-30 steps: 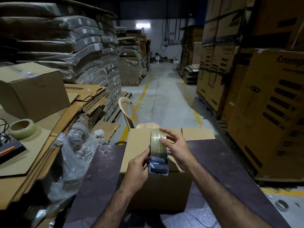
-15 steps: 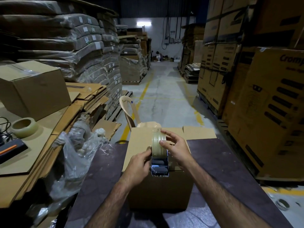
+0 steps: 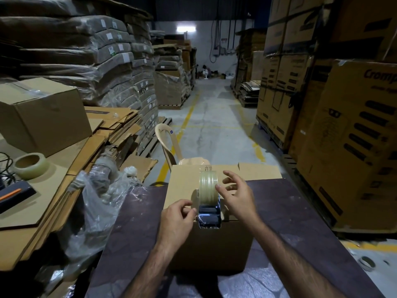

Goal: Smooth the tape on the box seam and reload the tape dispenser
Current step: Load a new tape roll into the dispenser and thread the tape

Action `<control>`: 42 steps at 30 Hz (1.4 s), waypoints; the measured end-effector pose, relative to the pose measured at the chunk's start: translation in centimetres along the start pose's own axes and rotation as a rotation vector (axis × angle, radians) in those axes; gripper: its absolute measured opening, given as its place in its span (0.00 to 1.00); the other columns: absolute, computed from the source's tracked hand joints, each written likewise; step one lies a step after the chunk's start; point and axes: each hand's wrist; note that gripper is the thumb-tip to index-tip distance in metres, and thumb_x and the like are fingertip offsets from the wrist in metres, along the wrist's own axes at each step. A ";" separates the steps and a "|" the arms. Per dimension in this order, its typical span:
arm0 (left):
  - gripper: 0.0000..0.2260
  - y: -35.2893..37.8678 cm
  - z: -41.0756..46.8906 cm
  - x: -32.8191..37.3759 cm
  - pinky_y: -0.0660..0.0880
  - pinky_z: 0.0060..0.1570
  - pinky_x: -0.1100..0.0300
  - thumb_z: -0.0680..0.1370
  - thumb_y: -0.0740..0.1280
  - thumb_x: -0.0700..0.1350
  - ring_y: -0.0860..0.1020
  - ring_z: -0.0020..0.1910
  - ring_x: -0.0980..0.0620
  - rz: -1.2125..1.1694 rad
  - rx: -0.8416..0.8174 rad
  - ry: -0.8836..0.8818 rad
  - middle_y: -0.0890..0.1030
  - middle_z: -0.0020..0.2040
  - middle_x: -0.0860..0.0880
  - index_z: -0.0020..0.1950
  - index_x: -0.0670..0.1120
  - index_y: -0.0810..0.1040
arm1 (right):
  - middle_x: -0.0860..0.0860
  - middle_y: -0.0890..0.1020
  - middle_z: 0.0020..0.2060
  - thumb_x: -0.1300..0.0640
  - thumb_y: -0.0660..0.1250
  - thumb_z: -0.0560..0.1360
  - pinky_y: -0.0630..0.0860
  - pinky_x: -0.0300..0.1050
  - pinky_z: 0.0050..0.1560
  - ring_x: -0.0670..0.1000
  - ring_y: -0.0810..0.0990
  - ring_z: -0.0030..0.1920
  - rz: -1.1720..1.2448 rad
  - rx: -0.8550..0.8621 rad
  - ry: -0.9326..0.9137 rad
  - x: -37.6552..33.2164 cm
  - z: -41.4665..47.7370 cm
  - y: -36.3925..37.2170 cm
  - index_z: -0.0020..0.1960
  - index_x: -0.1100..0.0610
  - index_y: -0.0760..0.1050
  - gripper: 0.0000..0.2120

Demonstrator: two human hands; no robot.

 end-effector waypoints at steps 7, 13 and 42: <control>0.10 0.3 -0.2 0.5 0.78 0.43 0.64 0.73 0.73 0.49 0.80 0.41 0.59 0.025 0.029 -0.090 0.83 0.38 0.56 0.53 0.48 0.83 | 0.45 0.77 0.47 0.56 0.71 0.73 0.76 0.43 0.48 0.45 0.74 0.50 -0.353 -0.044 -0.391 0.3 -5.4 -1.1 0.55 0.53 0.79 0.11; 0.11 0.3 -0.2 0.8 0.72 0.37 0.69 0.73 0.74 0.48 0.80 0.39 0.61 -0.019 0.020 -0.143 0.83 0.35 0.54 0.54 0.47 0.82 | 0.46 0.77 0.52 0.47 0.74 0.67 0.76 0.45 0.51 0.47 0.73 0.53 -0.492 -0.148 -0.442 0.5 -6.5 -1.1 0.58 0.50 0.78 0.21; 0.29 -0.1 5.8 5.7 0.77 0.56 0.51 0.75 0.65 0.62 0.78 0.55 0.48 0.293 -0.076 0.149 0.83 0.54 0.47 0.71 0.48 0.70 | 0.50 0.80 0.35 0.63 0.77 0.64 0.71 0.45 0.37 0.52 0.76 0.37 -0.734 0.054 -0.632 0.2 -6.8 1.2 0.42 0.55 0.80 0.09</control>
Point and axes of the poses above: each hand's wrist, its own z-axis towards the middle knuckle, its own y-axis out of the palm, x = y × z
